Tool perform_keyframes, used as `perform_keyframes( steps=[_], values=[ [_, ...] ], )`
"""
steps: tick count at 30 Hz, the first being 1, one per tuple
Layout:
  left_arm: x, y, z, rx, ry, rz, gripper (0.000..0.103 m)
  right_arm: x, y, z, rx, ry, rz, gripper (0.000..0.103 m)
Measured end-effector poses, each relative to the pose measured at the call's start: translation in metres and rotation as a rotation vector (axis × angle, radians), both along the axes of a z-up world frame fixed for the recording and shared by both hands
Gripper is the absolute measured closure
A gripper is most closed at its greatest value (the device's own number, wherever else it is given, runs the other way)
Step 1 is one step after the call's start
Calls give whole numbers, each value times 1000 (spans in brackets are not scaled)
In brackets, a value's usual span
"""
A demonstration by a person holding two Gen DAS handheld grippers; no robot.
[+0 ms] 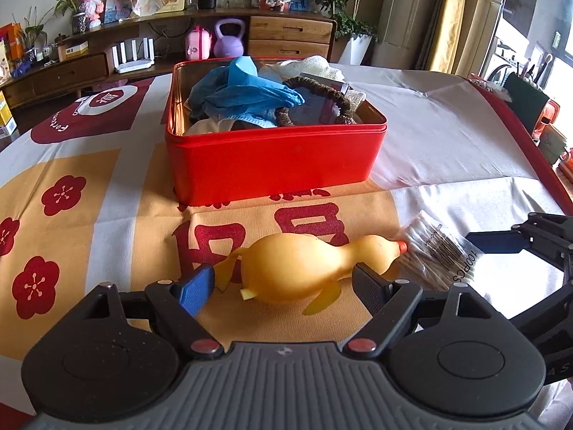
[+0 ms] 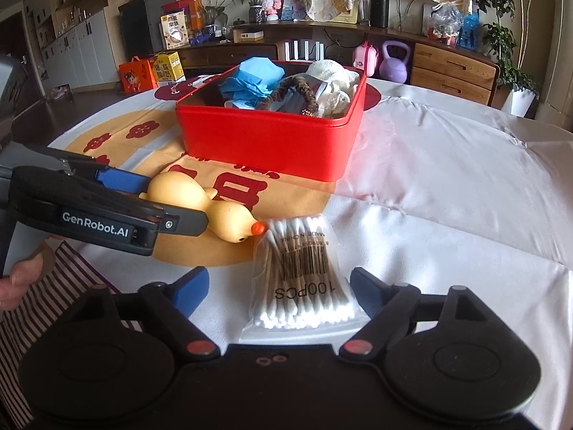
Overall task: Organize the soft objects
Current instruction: 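Grasp the yellow rubber duck with the left gripper while the right grasps the cotton swab pack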
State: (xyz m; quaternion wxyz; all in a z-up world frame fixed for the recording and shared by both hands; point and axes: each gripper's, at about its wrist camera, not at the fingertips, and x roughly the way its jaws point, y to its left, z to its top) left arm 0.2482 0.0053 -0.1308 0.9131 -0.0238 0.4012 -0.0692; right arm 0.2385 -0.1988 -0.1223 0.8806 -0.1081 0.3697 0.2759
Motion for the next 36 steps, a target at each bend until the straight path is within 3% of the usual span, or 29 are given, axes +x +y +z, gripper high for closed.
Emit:
perform_keyframes(
  steps=[4,6,8,23,36],
  values=[
    [0,-1,-1,3,-13,-10,21,1,3,-3,-18,-7,3,24],
    [0,0,0,-4,-17,-13,25,1,4,-4,-33,-15,3,27],
    [1,0,0,-15,-18,-21,35,0,4,-5,-42,-21,0,32],
    [-3,2,4,-21,-9,-2,61,-2,2,-3,-62,-34,-38,60],
    [-23,4,15,-45,2,22,68,-20,-3,7,-35,-14,-46,63]
  ],
)
